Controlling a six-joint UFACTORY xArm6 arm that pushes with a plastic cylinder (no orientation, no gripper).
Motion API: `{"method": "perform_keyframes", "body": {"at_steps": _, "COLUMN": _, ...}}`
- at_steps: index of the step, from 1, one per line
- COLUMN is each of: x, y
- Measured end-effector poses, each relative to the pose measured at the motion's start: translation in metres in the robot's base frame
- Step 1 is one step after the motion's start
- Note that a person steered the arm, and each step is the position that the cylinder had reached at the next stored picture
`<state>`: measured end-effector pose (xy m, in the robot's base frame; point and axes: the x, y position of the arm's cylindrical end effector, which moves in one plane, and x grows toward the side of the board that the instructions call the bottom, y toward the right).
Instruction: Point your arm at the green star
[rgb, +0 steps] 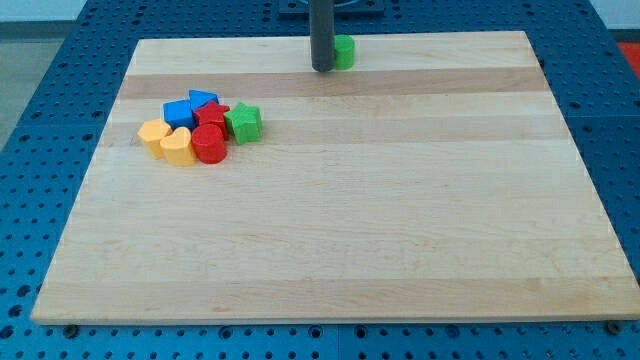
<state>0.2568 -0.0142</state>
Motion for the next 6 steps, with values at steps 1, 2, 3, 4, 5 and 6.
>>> {"method": "perform_keyframes", "body": {"at_steps": 1, "x": 0.000, "y": 0.000}}
{"method": "perform_keyframes", "body": {"at_steps": 2, "x": 0.003, "y": -0.010}}
{"method": "perform_keyframes", "body": {"at_steps": 3, "x": 0.011, "y": -0.047}}
{"method": "perform_keyframes", "body": {"at_steps": 4, "x": 0.014, "y": -0.091}}
{"method": "perform_keyframes", "body": {"at_steps": 5, "x": 0.014, "y": -0.124}}
{"method": "perform_keyframes", "body": {"at_steps": 6, "x": 0.023, "y": -0.162}}
